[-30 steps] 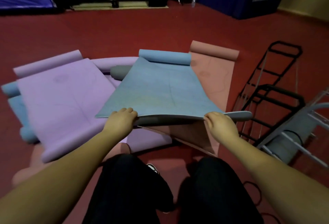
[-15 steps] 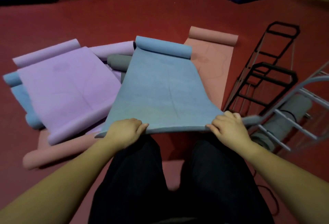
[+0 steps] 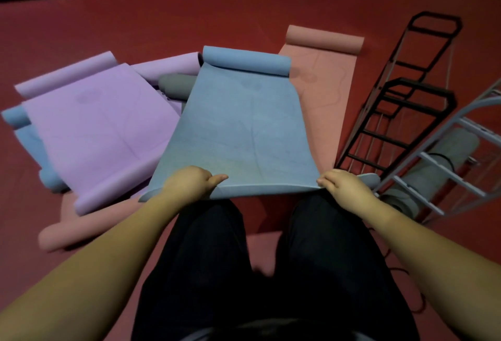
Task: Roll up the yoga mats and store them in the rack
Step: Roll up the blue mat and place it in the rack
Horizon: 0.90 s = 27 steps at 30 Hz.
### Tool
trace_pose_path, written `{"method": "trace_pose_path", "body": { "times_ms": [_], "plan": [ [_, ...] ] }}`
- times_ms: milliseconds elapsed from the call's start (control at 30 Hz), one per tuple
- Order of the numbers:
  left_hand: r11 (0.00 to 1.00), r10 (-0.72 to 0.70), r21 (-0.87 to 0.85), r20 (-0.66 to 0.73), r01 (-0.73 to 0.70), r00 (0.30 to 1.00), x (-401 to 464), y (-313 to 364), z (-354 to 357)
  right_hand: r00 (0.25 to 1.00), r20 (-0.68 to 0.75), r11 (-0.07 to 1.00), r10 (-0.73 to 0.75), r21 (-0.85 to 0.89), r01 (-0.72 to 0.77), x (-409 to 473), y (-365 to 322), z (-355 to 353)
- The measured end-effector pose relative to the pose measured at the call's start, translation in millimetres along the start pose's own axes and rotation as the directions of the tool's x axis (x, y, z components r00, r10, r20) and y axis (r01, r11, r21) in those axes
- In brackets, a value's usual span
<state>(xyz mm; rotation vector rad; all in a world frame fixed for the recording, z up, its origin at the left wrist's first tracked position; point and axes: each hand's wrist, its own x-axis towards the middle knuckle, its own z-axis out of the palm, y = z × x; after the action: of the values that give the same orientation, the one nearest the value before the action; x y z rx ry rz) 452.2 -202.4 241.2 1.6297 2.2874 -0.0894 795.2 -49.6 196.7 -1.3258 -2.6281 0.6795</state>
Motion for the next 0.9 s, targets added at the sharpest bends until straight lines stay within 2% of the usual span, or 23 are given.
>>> {"method": "trace_pose_path", "body": {
  "times_ms": [167,333,400,467,567,700,767,900],
  "plan": [
    [0.991,-0.014,-0.132,-0.003,0.013,1.000,-3.2,-3.7,-15.0,0.997,0.044,0.996,-0.065,-0.060,0.067,-2.4,-0.6,-10.8],
    [0.986,0.001,-0.164,-0.033,-0.007,0.999,-7.6,1.6,-32.5,0.998,-0.064,1.000,-0.014,-0.010,0.014,2.3,-9.9,-12.4],
    [0.971,-0.049,-0.237,-0.027,0.041,0.998,-9.7,-2.8,-40.0,0.992,-0.125,1.000,-0.006,-0.006,0.005,2.7,-18.8,-20.3],
    [0.969,-0.096,-0.223,0.040,0.102,0.995,-13.5,-9.0,-46.3,0.989,-0.139,0.997,-0.041,-0.074,0.031,-0.2,-28.2,-30.5],
    [0.982,-0.151,-0.091,0.172,0.168,0.973,-15.9,-14.7,-38.3,0.998,0.052,0.988,0.023,-0.155,-0.015,-6.5,-39.8,-35.5],
    [0.979,-0.199,0.099,0.296,0.177,0.934,-16.0,-11.8,-1.0,0.930,0.344,0.984,0.127,-0.162,-0.074,-1.5,-41.5,-18.0],
    [0.968,-0.248,0.112,0.298,0.224,0.922,-12.6,-9.3,10.1,0.913,0.379,0.985,0.152,-0.135,-0.108,2.7,-37.5,-10.7],
    [0.967,-0.223,0.173,0.226,0.187,0.948,-6.8,-7.7,16.6,0.952,0.297,0.993,0.073,-0.110,-0.041,5.7,-30.8,-1.3]
  ]
}}
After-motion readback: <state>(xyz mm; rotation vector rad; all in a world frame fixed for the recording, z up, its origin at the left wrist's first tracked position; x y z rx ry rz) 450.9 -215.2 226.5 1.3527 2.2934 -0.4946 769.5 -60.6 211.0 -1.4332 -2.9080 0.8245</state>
